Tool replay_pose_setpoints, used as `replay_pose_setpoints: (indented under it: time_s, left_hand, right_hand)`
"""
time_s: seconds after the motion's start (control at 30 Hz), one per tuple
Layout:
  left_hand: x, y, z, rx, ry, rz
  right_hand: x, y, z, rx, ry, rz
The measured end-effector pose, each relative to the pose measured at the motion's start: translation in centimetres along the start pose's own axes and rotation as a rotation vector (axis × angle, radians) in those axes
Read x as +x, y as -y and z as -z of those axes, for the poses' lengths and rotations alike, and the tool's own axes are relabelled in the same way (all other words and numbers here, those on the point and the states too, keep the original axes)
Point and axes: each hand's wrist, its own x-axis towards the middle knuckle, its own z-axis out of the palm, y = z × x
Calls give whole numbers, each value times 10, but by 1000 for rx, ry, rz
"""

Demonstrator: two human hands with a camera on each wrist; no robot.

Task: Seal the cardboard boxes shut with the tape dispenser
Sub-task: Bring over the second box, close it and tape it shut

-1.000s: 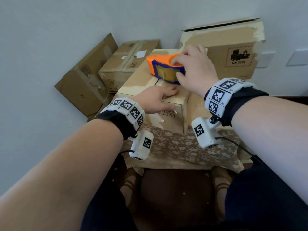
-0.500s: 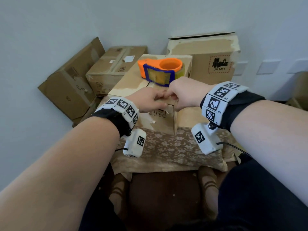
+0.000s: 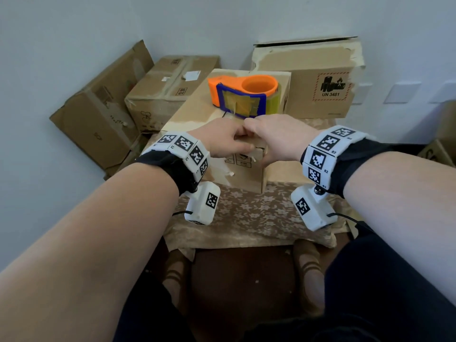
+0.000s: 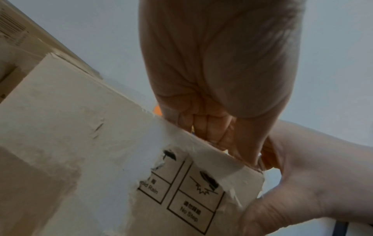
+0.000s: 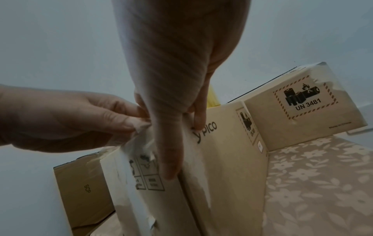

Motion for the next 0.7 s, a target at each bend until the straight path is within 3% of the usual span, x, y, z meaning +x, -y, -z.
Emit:
replay_pose_setpoints:
  time_s: [0.5,0.7]
  left_hand:
    - [-5,14,4,-58,52,7]
    - [-18,46,8,17,-118,220]
  right_hand:
    - [-2,-1,-3,26,-56,50]
    - [-7,-4,1,13,-19,-3]
